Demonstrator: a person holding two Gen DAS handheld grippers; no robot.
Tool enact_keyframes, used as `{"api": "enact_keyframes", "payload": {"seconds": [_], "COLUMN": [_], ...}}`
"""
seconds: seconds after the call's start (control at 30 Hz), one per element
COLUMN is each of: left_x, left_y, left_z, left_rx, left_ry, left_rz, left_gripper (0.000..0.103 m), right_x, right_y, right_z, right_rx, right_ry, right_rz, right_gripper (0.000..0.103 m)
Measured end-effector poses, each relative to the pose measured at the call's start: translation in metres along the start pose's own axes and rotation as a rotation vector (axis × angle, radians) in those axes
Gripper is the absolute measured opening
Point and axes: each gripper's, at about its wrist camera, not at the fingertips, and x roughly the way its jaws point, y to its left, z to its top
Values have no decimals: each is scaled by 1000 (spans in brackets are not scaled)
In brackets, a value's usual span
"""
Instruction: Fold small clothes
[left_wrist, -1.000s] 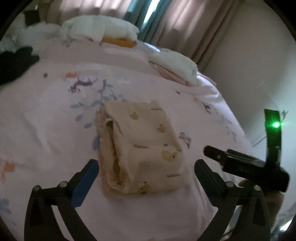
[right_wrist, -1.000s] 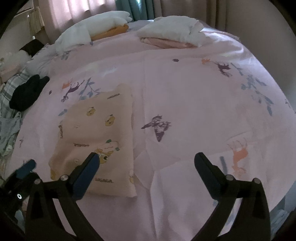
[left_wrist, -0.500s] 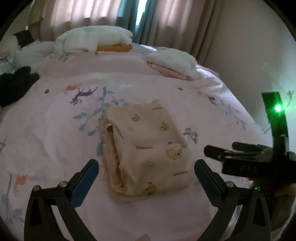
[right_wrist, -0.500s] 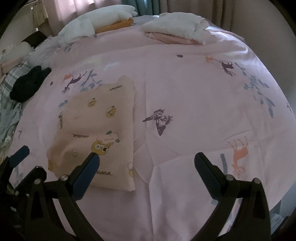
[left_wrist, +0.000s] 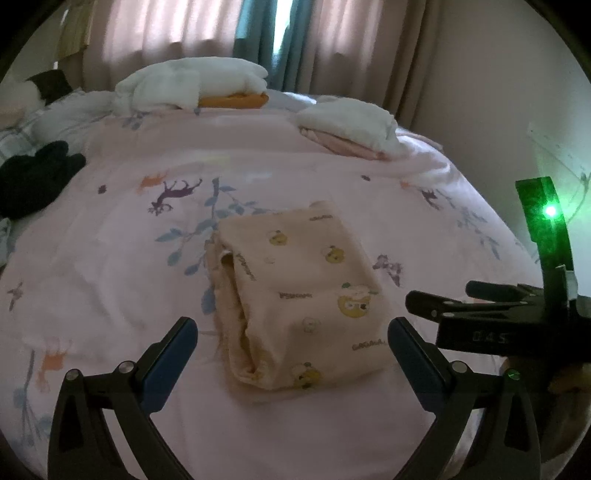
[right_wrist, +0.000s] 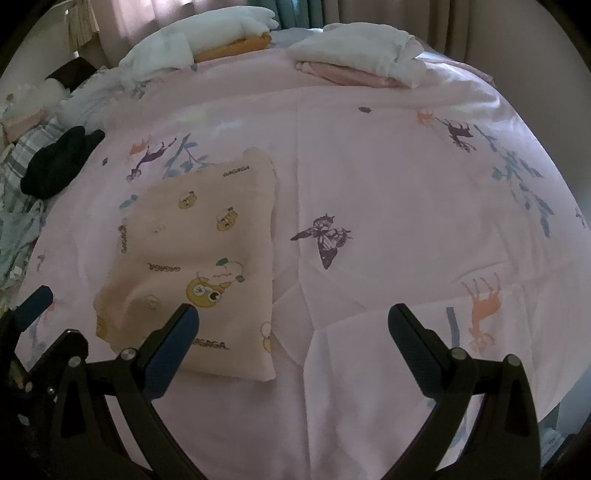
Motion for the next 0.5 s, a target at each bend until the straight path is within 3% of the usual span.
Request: {"api": "enact_keyframes", "payload": {"seconds": [0.5], "left_x": [-1], "left_y": [-4], "left_z": [-2], "left_rx": [16], "left_ry": [-33], "left_rz": [32], "left_gripper": [102], "right_x": [7], "right_y": [3], "right_z": [-2], "right_rx": [-20], "right_ry": [23], "right_rz": [-15], "right_gripper": [103]}}
